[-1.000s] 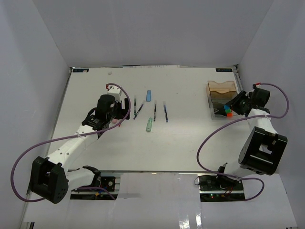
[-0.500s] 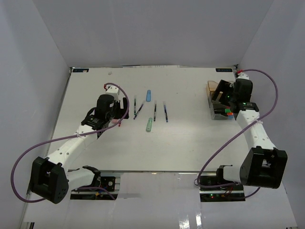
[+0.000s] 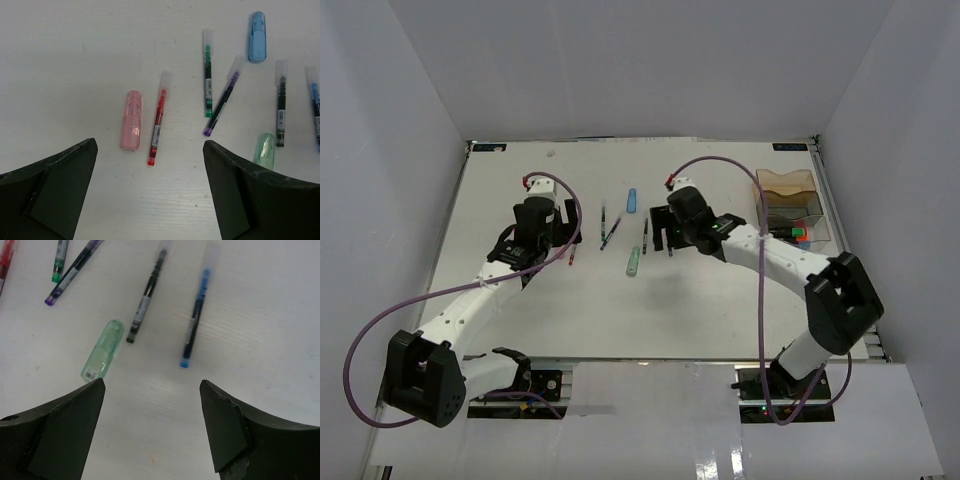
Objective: Sort the stationery into containers
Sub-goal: Pick up the stationery from the center of the board.
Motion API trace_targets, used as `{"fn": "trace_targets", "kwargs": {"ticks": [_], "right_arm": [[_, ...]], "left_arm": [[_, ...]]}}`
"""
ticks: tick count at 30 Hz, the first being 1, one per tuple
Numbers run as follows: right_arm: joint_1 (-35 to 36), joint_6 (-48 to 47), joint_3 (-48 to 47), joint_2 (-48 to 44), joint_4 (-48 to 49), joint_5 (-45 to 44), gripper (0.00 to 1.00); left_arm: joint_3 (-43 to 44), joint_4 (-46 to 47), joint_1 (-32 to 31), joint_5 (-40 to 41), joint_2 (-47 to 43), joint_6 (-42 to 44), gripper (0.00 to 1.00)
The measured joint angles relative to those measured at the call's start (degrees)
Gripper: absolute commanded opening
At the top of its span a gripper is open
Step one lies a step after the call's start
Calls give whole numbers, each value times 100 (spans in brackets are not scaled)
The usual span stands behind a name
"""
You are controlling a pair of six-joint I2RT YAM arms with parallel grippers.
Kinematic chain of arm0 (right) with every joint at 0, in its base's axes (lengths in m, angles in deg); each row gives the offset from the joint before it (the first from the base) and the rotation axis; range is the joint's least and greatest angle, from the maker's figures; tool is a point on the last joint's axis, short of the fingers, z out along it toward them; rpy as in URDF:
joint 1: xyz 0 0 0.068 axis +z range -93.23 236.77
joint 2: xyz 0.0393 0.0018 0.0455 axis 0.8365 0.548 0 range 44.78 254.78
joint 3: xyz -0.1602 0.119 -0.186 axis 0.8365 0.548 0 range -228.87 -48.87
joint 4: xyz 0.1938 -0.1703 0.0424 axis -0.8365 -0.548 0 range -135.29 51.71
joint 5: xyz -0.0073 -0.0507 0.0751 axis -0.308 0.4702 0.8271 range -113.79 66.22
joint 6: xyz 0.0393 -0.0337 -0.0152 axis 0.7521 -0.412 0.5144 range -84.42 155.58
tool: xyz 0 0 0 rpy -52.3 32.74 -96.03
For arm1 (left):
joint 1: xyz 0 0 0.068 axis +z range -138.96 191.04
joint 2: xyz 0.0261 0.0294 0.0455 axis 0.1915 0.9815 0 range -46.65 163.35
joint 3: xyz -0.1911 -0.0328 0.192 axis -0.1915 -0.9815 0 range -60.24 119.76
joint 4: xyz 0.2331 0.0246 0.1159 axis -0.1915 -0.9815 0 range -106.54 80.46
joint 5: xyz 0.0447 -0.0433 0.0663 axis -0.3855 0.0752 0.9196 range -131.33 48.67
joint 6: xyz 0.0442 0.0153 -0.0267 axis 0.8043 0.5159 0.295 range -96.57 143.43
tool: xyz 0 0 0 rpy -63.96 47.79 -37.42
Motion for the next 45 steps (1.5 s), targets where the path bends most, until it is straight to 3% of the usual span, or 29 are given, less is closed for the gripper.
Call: {"fn": "trace_targets", "kwargs": {"ticks": [9, 23, 29, 31, 38, 45], "right_arm": [[1399, 960, -1200, 1803, -295, -789, 76], [1539, 1768, -1565, 2649, -529, -1344, 57], [1552, 1808, -1631, 2691, -529, -1364, 41], [1552, 1812, -1631, 2691, -527, -1368, 28], [1552, 1746, -1456, 2435, -529, -1375, 24], [1285, 1436, -1088, 1001, -509, -1421, 24]], "left_arm": [[0, -70, 44, 282, -37, -138, 98], [0, -101, 74, 291, -42, -164, 98], [0, -105, 79, 291, -59, -173, 98], [0, -107, 79, 291, -70, -179, 98], [0, -105, 79, 291, -92, -181, 98], [0, -109, 81, 293, -103, -179, 98]]}}
